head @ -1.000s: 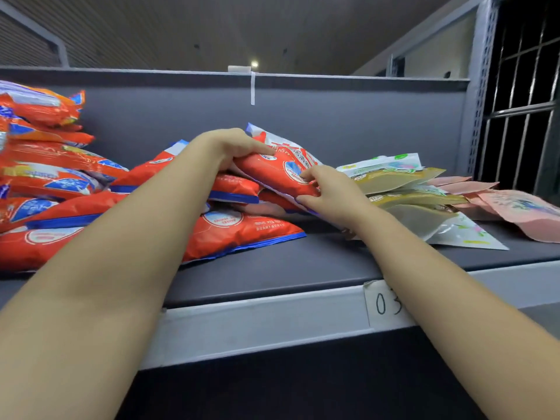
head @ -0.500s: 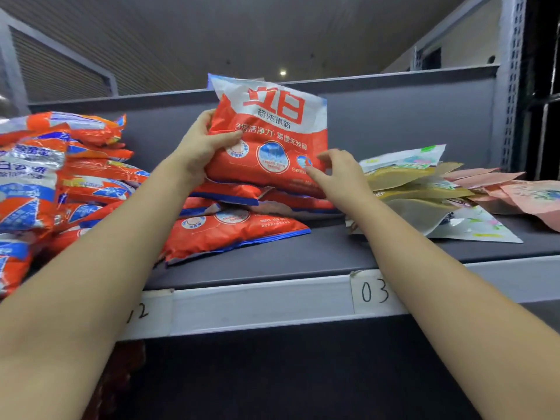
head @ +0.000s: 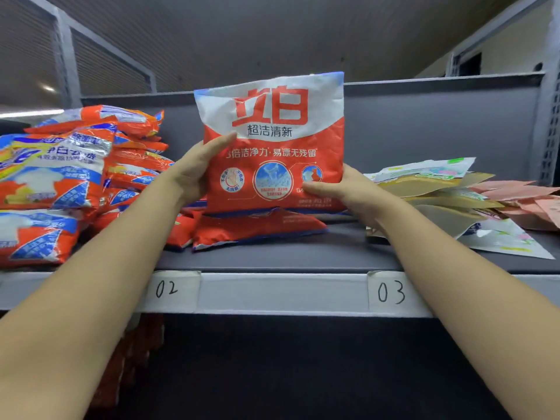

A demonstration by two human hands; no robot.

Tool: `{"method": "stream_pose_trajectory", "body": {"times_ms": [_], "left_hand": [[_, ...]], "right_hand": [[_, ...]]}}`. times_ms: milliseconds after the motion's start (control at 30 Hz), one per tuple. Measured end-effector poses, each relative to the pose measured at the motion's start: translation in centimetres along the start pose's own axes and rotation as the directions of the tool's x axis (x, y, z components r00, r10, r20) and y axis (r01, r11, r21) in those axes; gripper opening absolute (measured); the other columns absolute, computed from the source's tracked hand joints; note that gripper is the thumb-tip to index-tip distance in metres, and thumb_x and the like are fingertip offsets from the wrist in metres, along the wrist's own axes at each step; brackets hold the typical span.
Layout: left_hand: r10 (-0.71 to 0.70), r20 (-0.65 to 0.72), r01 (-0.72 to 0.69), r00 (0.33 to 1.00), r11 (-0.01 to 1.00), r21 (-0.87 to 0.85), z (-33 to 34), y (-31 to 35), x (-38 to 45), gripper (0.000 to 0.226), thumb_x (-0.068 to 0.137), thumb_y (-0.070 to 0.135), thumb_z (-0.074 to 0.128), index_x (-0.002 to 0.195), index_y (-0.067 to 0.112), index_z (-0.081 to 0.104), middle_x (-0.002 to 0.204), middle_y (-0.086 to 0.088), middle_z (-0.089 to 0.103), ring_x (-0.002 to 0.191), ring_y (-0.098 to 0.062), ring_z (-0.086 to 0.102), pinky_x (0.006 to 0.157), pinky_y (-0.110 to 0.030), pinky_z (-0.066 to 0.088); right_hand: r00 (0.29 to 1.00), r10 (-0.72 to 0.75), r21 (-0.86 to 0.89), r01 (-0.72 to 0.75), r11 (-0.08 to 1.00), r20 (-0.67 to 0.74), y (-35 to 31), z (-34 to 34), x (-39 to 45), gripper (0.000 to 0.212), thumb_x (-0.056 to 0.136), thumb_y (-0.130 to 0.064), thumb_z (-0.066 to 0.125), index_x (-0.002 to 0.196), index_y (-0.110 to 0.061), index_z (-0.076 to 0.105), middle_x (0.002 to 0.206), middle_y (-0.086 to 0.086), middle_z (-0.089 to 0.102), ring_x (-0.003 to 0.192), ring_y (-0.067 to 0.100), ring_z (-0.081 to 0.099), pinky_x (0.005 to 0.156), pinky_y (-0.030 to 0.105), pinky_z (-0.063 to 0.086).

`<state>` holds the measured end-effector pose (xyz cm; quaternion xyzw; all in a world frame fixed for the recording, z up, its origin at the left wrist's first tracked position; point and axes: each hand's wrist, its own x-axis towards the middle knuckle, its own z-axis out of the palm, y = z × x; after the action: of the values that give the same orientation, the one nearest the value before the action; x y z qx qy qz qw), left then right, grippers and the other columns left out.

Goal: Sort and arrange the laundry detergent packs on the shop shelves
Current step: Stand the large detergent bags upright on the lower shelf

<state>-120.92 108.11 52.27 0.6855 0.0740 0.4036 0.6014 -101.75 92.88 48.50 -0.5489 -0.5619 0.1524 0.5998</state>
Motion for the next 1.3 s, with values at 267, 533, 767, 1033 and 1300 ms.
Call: {"method": "stream_pose_trajectory", "body": {"times_ms": [267, 533, 767, 1033, 1300], "left_hand": [[0.106, -0.251, -0.146, 0.962, 0.978, -0.148, 0.2, -0.4, -3.1, 0.009, 0.090, 0.016, 0.061, 0.100, 0.016, 0.063, 0.079, -0.003, 0.074, 0.071, -0.018, 0.071, 0.071, -0.037, 0.060], [0.193, -0.287, -0.256, 0.938, 0.945, -0.203, -1.2, 2.1, -7.5, 0.009, 0.092, 0.011, 0.058, 0.101, 0.013, 0.061, 0.077, -0.002, 0.074, 0.073, -0.017, 0.072, 0.069, -0.033, 0.059], [0.196, -0.253, -0.245, 0.947, 0.953, -0.179, -5.6, 3.0, -14.0, 0.010, 0.091, 0.008, 0.058, 0.100, 0.010, 0.062, 0.081, -0.005, 0.074, 0.074, -0.020, 0.072, 0.069, -0.036, 0.059], [0.173, -0.290, -0.230, 0.941, 0.957, -0.175, -14.3, 2.1, -22.0, 0.013, 0.091, 0.008, 0.056, 0.100, 0.014, 0.064, 0.084, -0.001, 0.075, 0.079, -0.018, 0.072, 0.070, -0.033, 0.057], [-0.040, -0.281, -0.001, 0.959, 0.990, -0.143, -23.1, -4.1, -28.8, 0.025, 0.073, 0.020, 0.067, 0.097, 0.012, 0.066, 0.085, -0.004, 0.075, 0.079, -0.020, 0.072, 0.065, -0.030, 0.057]], "right_hand": [[0.990, 0.072, -0.061, -0.064, 0.996, 0.125, -1.0, 0.6, -1.3, 0.027, 0.079, -0.015, 0.073, 0.102, -0.025, 0.063, 0.100, -0.006, 0.071, 0.088, 0.010, 0.069, 0.074, 0.023, 0.055], [0.996, 0.023, -0.137, -0.010, 0.990, 0.090, -5.2, 3.5, -4.7, 0.020, 0.077, -0.015, 0.075, 0.094, -0.024, 0.068, 0.091, -0.010, 0.074, 0.082, 0.006, 0.070, 0.073, 0.018, 0.056], [0.999, -0.019, -0.030, 0.020, 0.999, 0.043, -5.2, 11.2, -10.4, 0.025, 0.076, -0.014, 0.073, 0.096, -0.026, 0.066, 0.092, -0.008, 0.074, 0.088, 0.010, 0.070, 0.072, 0.019, 0.056], [1.000, -0.006, 0.011, 0.006, 1.000, -0.003, -5.3, 22.9, -15.2, 0.036, 0.070, -0.017, 0.075, 0.103, -0.026, 0.065, 0.093, -0.017, 0.073, 0.087, 0.003, 0.069, 0.071, 0.013, 0.054], [0.974, 0.228, 0.032, -0.229, 0.973, 0.011, 0.7, 33.5, -19.5, 0.039, 0.069, -0.021, 0.075, 0.107, -0.021, 0.065, 0.096, -0.012, 0.073, 0.089, 0.007, 0.070, 0.069, 0.015, 0.054]]}}
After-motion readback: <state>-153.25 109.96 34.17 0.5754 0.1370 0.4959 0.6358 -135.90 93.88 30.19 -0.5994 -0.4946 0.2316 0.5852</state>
